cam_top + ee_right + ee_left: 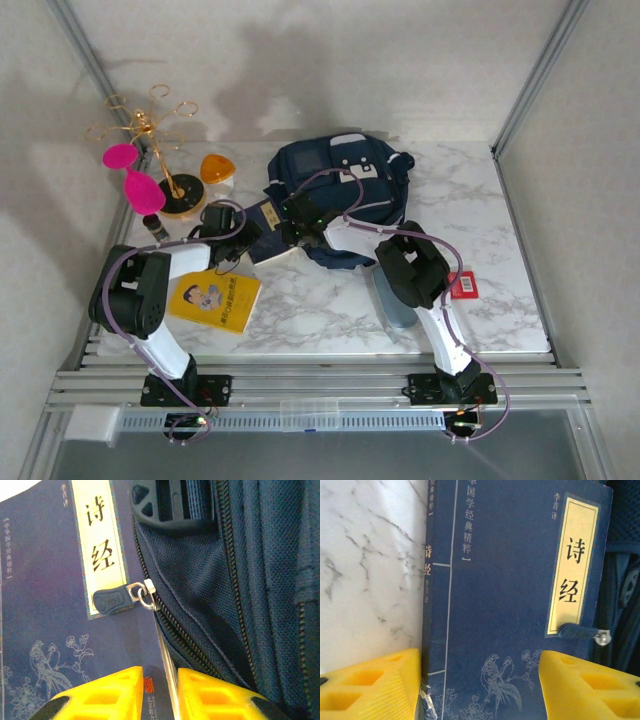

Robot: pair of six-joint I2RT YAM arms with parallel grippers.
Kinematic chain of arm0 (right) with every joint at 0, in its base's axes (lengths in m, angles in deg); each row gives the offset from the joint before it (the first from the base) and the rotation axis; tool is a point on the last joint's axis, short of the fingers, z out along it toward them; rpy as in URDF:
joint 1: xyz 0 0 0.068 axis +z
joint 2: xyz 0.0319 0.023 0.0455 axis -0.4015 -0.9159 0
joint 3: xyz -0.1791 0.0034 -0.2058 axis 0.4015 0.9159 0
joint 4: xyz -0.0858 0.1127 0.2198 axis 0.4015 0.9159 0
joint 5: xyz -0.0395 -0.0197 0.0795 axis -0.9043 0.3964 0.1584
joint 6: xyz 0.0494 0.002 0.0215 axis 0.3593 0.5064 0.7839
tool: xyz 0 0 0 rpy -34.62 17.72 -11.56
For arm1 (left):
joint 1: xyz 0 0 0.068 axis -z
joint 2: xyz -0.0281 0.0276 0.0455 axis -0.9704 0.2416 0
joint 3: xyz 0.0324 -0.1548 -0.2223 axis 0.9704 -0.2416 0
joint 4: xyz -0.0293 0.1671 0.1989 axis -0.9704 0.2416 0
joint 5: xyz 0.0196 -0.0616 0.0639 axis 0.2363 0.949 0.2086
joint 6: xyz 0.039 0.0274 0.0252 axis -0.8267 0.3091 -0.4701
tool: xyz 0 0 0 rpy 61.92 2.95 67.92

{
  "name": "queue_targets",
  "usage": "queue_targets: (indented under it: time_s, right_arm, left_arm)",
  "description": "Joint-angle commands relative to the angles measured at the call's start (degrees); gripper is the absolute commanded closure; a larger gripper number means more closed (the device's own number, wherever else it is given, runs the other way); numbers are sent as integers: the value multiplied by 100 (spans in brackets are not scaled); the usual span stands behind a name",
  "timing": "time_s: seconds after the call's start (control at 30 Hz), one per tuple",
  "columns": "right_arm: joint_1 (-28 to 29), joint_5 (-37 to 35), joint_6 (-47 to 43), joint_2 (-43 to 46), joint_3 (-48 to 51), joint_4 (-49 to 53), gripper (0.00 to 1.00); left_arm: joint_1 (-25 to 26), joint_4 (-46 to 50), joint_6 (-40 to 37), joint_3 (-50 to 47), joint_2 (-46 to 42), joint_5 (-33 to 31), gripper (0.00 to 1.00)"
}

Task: Pack the student bag
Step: Pick up the book at the center of the table.

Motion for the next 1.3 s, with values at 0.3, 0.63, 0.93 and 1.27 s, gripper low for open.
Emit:
queue_targets:
  time_s: [0.3,0.63,0.93,1.27]
  right_arm:
    - [-62,452,6,-264,132,245,81]
    - [-77,459,46,-268,91,266,81]
    - [-78,449,11,-155,68,283,80]
    - [-79,759,11,390,185,235,70]
  left_arm:
    - [165,-1688,1127,-548,-722,340,45]
    - [257,-1318,1193,-361,-459,509,54]
    - [261,-696,974,-210,-382,321,76]
    - [237,-139,698,-99,-900,-147,100]
